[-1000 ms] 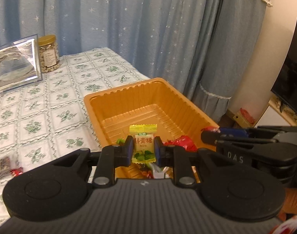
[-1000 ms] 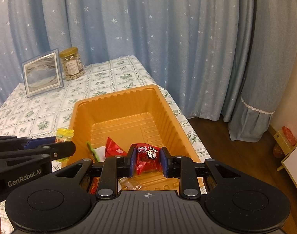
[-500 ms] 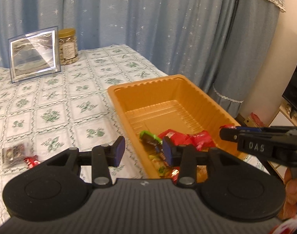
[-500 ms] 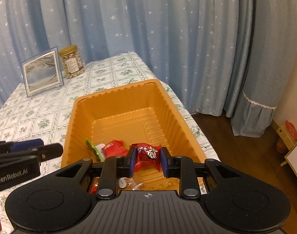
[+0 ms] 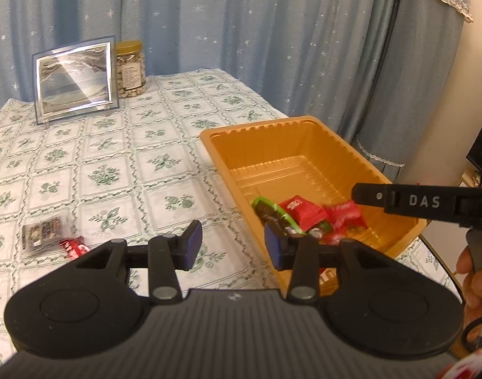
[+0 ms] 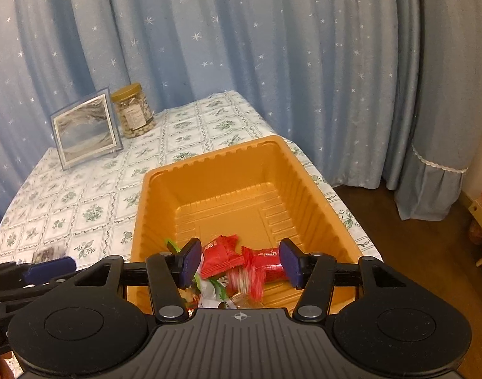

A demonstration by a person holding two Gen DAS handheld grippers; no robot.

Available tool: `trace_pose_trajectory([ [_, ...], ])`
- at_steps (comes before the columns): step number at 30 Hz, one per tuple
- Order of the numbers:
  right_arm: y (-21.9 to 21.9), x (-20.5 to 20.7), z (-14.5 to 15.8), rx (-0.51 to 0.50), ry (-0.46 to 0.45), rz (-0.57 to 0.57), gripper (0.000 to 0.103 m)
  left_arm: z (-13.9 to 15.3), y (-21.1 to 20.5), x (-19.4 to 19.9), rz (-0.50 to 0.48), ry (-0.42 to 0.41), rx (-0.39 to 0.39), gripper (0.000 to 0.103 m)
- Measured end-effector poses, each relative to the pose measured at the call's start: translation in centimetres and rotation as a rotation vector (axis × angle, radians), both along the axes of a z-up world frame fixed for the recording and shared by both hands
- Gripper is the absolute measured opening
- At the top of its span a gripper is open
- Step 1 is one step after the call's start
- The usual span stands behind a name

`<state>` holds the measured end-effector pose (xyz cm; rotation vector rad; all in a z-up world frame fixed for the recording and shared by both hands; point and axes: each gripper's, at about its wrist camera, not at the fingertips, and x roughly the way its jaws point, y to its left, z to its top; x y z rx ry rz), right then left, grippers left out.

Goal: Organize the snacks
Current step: 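Open both tools to drop the sweets into the tray, then move both open tools back toward the clear snack bag and red sweet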

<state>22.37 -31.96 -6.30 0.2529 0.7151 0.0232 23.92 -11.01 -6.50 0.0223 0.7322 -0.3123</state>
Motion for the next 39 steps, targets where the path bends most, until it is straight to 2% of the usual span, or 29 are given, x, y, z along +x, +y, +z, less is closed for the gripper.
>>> trace_pose_trajectory([
  [10, 1.0, -2.1, 1.6, -0.012, -0.009, -0.009, 0.055, 1.0, 2.2, -2.6, 0.046, -0.001, 0.000, 0.044],
  [14, 1.9, -3.8, 2.8, -0.022, -0.018, -0.002, 0.055, 2.0, 3.1, -4.4, 0.066, -0.009, 0.002, 0.051],
  [25, 5.9, -9.0, 5.2, -0.050, -0.057, 0.055, 0.055, 4.6, 6.3, -9.8, 0.124, -0.041, 0.004, 0.053],
  [29, 7.5, -10.5, 5.6, -0.062, -0.066, 0.084, 0.055, 5.3, 7.4, -11.4, 0.143, -0.052, 0.008, 0.060],
  [37, 10.4, -12.2, 5.4, -0.065, -0.055, 0.134, 0.056, 6.3, 9.9, -13.8, 0.187, -0.065, 0.014, 0.060],
  [39, 11.1, -12.4, 5.3, -0.066, -0.051, 0.147, 0.060, 6.3, 10.4, -14.2, 0.196, -0.067, 0.019, 0.060],
])
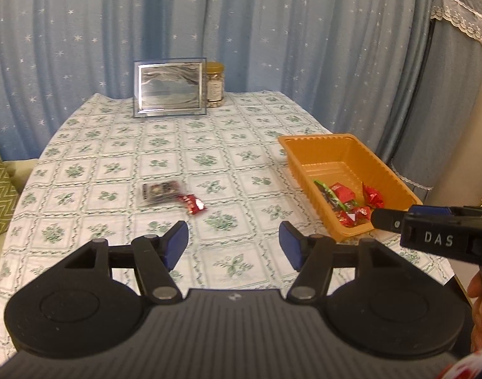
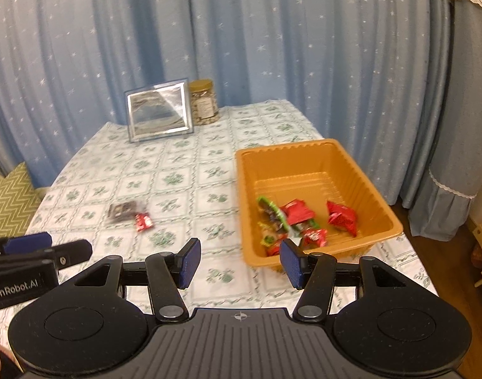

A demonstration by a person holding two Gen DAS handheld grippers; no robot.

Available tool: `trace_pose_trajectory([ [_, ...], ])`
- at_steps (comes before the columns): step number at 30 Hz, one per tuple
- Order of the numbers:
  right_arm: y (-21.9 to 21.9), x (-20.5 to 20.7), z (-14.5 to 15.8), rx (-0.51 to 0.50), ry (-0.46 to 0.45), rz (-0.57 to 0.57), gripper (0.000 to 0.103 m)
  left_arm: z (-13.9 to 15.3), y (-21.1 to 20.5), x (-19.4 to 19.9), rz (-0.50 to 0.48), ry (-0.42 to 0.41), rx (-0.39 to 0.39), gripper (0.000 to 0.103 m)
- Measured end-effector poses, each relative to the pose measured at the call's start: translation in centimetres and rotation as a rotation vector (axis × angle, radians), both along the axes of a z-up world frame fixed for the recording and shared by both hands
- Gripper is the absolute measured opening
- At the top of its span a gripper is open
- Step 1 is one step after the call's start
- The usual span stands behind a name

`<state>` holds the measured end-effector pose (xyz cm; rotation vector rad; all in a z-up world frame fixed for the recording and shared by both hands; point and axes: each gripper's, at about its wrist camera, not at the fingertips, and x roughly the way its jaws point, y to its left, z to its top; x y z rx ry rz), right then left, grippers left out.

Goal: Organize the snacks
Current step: 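Move both open tools back toward the clear snack bag and red sweet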

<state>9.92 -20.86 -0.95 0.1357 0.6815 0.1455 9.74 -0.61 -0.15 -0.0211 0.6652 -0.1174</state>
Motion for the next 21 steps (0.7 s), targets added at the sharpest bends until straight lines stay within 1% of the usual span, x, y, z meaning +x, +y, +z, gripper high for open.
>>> trace_pose_trajectory([
  [2, 0.6, -0.2, -0.1, 0.001, 0.000, 0.012, 0.065, 0.0, 0.5, -0.4, 0.010, 0.001, 0.006, 0.061],
  [3, 0.8, -0.3, -0.1, 0.001, -0.001, 0.018, 0.065, 0.0, 0.7, -0.5, 0.014, 0.003, 0.007, 0.061],
  [12, 2.4, -0.7, 0.1, 0.001, -0.006, 0.057, 0.065, 0.0, 2.7, -1.3, 0.056, 0.006, 0.016, 0.063],
  [21, 3.5, -0.7, 0.4, -0.002, -0.018, 0.079, 0.065, 0.0, 3.7, -1.7, 0.074, 0.006, 0.012, 0.063],
])
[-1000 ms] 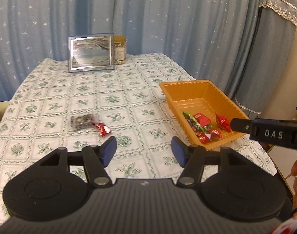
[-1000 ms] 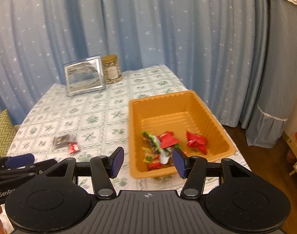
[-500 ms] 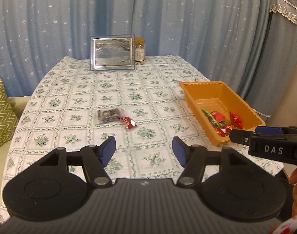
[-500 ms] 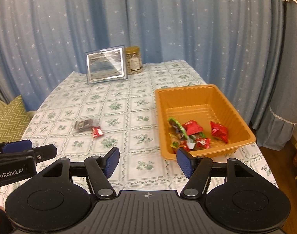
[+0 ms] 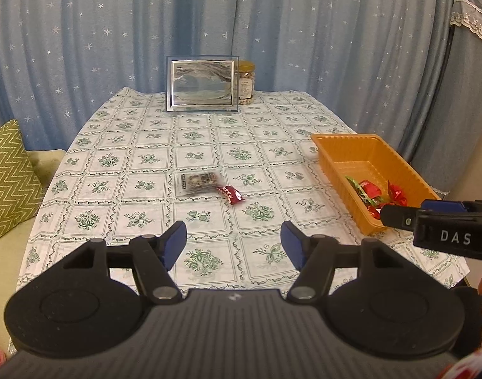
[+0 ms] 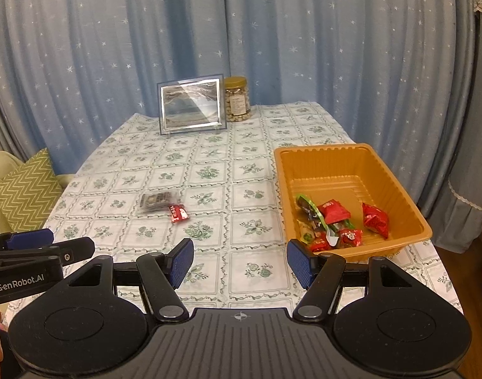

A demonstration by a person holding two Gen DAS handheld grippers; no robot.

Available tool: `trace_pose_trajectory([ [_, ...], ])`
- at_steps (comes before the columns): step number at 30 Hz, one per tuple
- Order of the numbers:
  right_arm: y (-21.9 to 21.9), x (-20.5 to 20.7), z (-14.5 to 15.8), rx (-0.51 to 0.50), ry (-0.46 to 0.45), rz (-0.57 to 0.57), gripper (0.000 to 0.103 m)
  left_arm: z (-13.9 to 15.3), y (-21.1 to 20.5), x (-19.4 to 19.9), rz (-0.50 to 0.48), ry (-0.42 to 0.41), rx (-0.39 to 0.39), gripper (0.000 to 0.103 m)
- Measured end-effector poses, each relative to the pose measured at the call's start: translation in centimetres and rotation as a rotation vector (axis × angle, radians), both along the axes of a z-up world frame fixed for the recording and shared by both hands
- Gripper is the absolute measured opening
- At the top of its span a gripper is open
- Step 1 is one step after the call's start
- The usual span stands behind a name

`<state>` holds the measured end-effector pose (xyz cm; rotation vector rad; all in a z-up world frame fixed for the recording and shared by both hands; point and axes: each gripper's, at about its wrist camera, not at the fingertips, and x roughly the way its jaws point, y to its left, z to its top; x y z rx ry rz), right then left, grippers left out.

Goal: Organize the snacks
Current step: 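Move both open tools back toward the clear snack bag and red sweet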

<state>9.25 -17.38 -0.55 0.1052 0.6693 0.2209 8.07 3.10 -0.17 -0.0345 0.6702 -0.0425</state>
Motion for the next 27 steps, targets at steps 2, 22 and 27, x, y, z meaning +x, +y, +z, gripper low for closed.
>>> trace_pose_trajectory([
  [2, 0.2, 0.0, 0.0, -0.002, 0.001, 0.002, 0.065, 0.0, 0.0, 0.0, 0.003, 0.000, -0.002, 0.063],
  [22, 2.1, 1.2, -1.1, 0.000, 0.019, 0.034, 0.065, -0.6, 2.3, 0.8, 0.029, 0.006, -0.005, 0.078],
  [27, 2.9, 2.1, -1.5, -0.004, 0.026, 0.050, 0.065, -1.0, 3.3, 1.5, 0.040, 0.013, 0.000, 0.080],
])
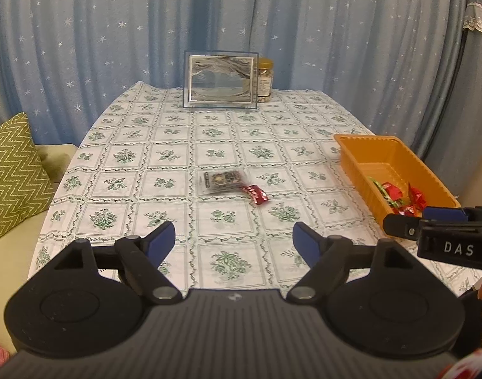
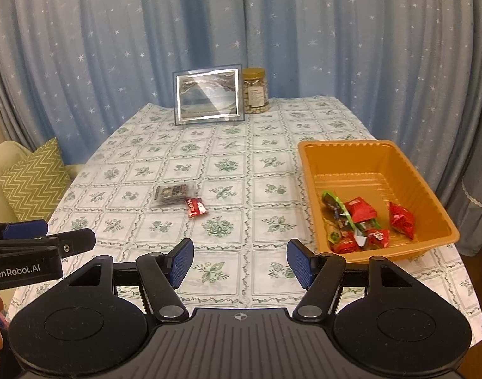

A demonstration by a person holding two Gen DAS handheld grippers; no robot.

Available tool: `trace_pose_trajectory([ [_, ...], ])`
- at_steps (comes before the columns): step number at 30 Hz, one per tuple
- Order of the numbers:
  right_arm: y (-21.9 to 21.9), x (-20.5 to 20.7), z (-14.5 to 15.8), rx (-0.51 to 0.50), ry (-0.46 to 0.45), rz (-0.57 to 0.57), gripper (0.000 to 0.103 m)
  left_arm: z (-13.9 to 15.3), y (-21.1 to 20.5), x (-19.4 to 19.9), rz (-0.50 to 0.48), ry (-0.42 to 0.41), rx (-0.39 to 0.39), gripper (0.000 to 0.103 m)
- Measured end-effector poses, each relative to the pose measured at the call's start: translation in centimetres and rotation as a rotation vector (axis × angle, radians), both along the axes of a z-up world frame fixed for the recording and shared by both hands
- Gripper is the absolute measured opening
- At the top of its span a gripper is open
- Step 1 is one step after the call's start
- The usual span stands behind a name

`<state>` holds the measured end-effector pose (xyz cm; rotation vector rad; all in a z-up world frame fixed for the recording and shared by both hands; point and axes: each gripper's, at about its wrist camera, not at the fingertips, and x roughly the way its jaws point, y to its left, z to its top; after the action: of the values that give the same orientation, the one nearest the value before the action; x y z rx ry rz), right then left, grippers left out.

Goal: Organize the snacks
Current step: 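Move both open tools back toward the clear snack bag and red sweet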

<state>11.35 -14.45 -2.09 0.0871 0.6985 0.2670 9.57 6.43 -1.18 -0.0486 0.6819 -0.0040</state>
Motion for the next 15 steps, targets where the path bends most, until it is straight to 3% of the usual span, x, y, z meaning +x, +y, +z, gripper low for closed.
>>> trace_pose_trajectory([
  [3, 0.5, 0.6, -0.3, -0.003, 0.003, 0.003, 0.068, -0.3, 0.7, 0.6, 0.008, 0.006, 0.005, 0.081],
  [6, 0.9, 1.3, -0.7, 0.000, -0.002, 0.004, 0.086, -0.6, 1.4, 1.2, 0.013, 0.011, 0.006, 0.084],
  [15, 2.8, 4.8, -2.1, -0.006, 0.019, 0.040, 0.086, -2.1, 3.4, 4.6, 0.001, 0.038, 0.037, 0.088],
])
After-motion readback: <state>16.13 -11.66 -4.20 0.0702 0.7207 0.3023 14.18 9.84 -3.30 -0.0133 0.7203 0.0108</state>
